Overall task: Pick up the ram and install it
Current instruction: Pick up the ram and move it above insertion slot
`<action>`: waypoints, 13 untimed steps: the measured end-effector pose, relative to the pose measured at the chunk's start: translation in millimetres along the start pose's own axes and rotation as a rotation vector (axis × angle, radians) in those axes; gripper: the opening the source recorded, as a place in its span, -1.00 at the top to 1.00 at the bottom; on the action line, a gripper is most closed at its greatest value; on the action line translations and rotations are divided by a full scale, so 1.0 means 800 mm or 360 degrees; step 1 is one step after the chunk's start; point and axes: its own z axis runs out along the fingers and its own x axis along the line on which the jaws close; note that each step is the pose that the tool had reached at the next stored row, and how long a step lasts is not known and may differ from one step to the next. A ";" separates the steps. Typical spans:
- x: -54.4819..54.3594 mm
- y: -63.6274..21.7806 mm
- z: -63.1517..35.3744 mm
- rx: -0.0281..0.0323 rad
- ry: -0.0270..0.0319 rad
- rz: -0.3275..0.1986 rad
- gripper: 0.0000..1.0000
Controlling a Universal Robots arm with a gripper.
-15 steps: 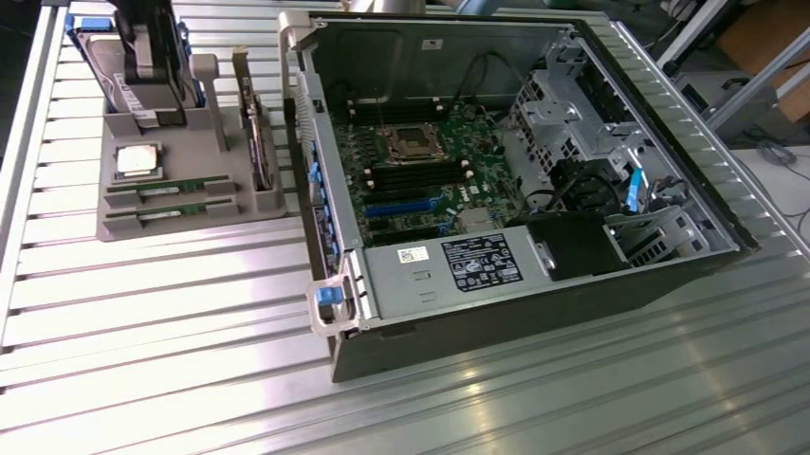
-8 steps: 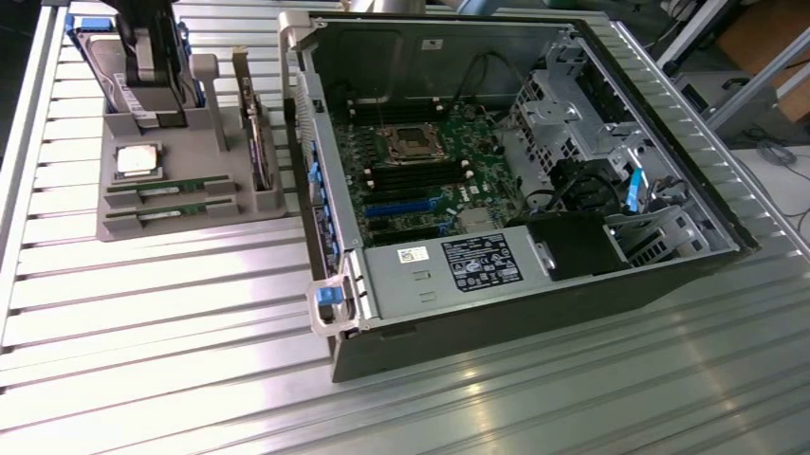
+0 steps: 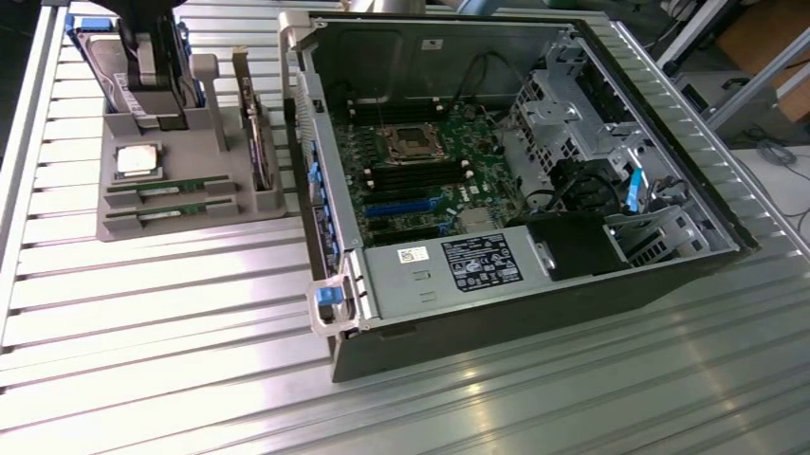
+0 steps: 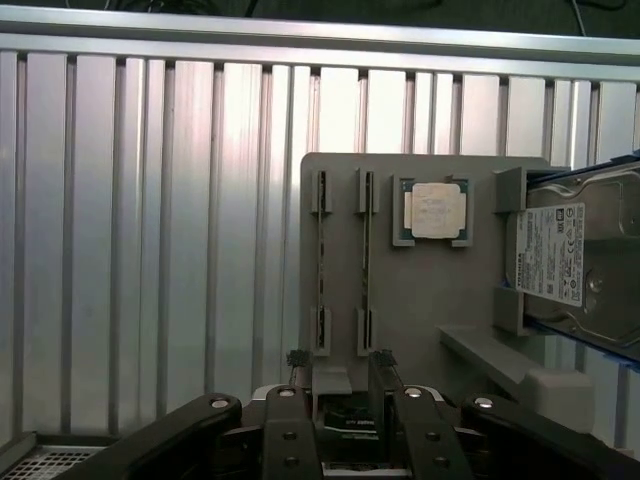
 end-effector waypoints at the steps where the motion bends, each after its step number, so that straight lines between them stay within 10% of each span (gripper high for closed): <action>1: 0.000 0.000 0.001 0.00000 0.00001 -0.0001 0.28; 13: 0.001 0.000 0.006 -0.00005 0.00007 -0.0016 0.28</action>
